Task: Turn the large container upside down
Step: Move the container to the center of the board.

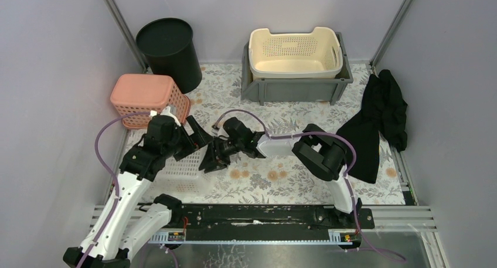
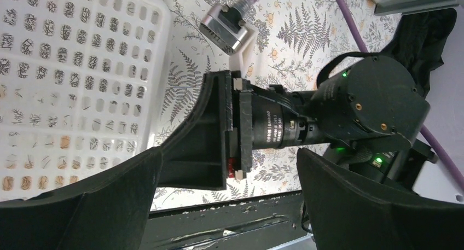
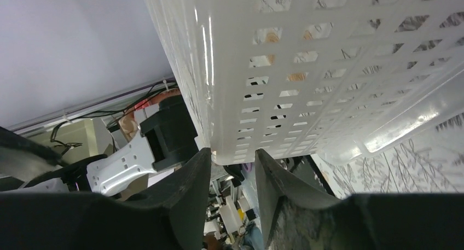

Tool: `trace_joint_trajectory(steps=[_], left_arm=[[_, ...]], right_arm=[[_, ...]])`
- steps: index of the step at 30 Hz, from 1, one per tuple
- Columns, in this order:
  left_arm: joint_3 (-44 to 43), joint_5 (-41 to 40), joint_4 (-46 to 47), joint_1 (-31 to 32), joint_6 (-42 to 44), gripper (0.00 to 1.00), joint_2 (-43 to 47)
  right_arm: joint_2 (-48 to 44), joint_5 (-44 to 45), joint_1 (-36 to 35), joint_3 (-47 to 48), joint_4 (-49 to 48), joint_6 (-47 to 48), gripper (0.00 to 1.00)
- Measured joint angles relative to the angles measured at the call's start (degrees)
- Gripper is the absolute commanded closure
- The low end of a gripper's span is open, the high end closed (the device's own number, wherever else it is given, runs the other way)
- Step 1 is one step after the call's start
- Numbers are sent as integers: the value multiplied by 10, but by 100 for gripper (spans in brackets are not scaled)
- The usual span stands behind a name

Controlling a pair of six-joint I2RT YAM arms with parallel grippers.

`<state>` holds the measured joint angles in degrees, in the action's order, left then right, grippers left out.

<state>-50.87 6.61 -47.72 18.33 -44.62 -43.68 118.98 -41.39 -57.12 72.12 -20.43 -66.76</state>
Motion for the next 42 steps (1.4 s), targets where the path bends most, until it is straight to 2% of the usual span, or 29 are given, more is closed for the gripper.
trace_joint_trajectory(steps=[11, 19, 26, 34, 42], left_arm=[[-2, 0, -1, 0, 0, 0, 3], [-2, 0, -3, 0, 0, 0, 6], [-4, 0, -3, 0, 0, 0, 2], [-9, 1, -3, 0, 0, 0, 2], [-10, 1, -3, 0, 1, 0, -1]], right_arm=[[91, -16, -1, 105, -32, -35, 55], [127, -28, -1, 155, -33, -39, 44], [127, -31, 2, 155, -30, -22, 41], [111, -26, 21, 103, -5, 5, 41], [115, -21, 29, 135, 24, 14, 41]])
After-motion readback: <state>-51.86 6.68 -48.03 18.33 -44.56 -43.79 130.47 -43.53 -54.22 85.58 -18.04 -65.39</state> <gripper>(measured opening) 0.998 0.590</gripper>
